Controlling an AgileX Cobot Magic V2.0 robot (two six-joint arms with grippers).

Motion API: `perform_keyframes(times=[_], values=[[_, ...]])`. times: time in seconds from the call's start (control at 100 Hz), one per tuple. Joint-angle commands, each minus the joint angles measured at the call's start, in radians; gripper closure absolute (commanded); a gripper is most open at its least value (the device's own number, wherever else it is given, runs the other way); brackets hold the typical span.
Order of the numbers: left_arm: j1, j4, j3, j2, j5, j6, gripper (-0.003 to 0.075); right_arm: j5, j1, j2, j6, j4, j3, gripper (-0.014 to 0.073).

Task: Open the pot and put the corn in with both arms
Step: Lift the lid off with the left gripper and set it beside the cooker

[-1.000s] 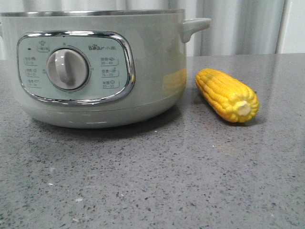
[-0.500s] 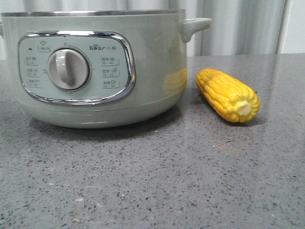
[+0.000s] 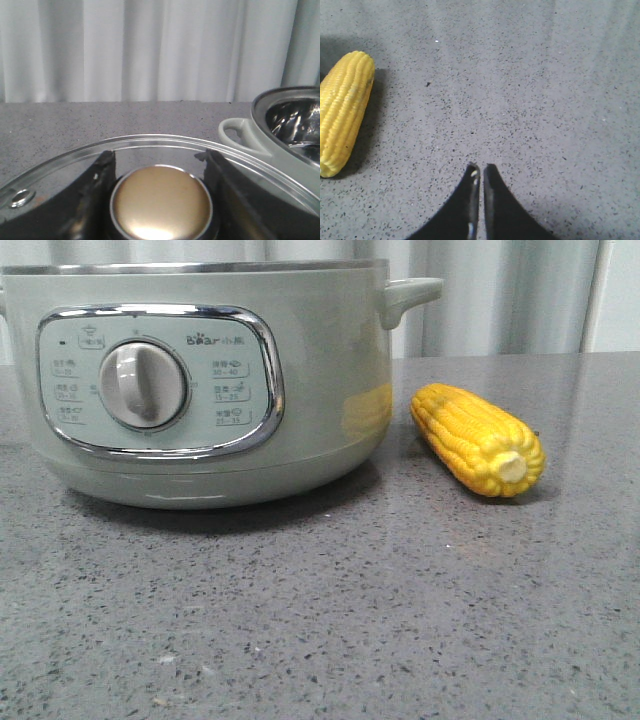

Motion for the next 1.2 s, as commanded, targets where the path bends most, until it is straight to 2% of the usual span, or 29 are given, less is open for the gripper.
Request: perform_keyframes(times=[0.0,0.29,0.72,1.12,1.19], values=[[0.003,-0.017,-0.008,-0.006,-0.218,-0.004,0.0741,-0.084,0.0,0.01,-0.004,0.0,-0.038,0.0659],[0.003,-0.024,0.068,0.087,-0.286,-0.004,0.0741,-0.084,0.0,0.01,-0.004,0.0,-0.038,0.0659],[0.009,-0.024,0.088,0.431,-0.659,0.05,0.0741,-0.084,0.0,0.01,-0.004,0.0,-0.038,0.0659],[0.011,-0.091,0.088,0.629,-0.763,0.05,0.0738,-0.084,0.0,0.01,-0.004,0.0,-0.038,0.0659],[0.011,-0.091,0.088,0.645,-0.779,0.05,0.0712,-0.084,0.0,0.01,-0.004,0.0,-0.038,0.0659]])
